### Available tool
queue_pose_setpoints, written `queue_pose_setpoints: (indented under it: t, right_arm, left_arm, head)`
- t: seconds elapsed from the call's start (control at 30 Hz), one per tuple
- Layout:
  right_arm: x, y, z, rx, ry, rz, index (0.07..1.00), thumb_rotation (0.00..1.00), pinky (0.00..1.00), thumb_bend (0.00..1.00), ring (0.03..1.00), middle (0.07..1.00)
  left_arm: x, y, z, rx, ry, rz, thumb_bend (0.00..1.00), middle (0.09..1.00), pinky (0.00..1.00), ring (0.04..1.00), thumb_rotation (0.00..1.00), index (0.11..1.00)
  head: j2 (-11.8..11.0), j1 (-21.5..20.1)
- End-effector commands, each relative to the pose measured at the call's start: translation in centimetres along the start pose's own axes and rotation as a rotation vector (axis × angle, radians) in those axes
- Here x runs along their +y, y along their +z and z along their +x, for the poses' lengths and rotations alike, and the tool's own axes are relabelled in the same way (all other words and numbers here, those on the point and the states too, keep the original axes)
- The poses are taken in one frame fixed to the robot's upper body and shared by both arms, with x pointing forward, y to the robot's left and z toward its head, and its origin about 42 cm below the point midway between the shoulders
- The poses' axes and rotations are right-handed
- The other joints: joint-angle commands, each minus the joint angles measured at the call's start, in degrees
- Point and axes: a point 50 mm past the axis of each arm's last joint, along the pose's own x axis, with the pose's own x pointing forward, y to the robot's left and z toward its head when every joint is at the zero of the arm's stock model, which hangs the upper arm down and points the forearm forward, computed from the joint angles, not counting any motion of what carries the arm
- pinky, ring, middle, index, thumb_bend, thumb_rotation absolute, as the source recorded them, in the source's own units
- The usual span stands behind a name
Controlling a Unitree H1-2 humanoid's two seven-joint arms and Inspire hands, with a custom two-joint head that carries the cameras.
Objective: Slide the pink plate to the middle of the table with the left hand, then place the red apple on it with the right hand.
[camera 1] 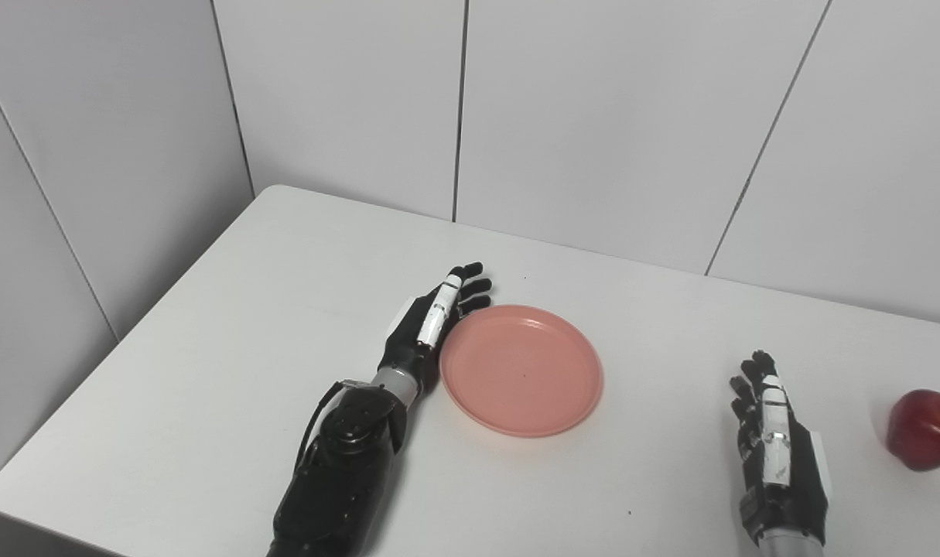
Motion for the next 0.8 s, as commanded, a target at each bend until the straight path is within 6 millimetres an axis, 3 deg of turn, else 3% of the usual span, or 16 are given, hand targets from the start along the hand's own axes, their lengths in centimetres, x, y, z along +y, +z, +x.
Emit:
queue_pose_setpoints:
  t: [0.0,0.27,0.77]
  right_arm:
    - [0.9,2.2,0.6,-0.091,0.008,0.011,0.941,1.00,0.99,0.24,0.941,0.947]
    - [1.5,2.3,0.8,-0.089,0.009,0.015,0.939,1.00,0.98,0.24,0.941,0.943]
    - [2.6,2.1,1.2,-0.080,0.006,0.024,0.942,1.00,1.00,0.28,0.941,0.938]
  left_arm:
    - [-1.7,0.0,0.1,0.019,-0.060,0.013,0.35,0.876,0.85,0.869,1.00,0.864]
    - [-4.1,0.1,0.3,0.028,-0.121,0.029,0.35,0.877,0.86,0.868,1.00,0.869]
    - [-6.7,0.2,-0.6,-0.007,-0.195,0.024,0.36,0.890,0.86,0.875,1.00,0.880]
  head:
    - [0.2,-0.6]
    - [1.2,-4.5]
    - [2.3,-9.6]
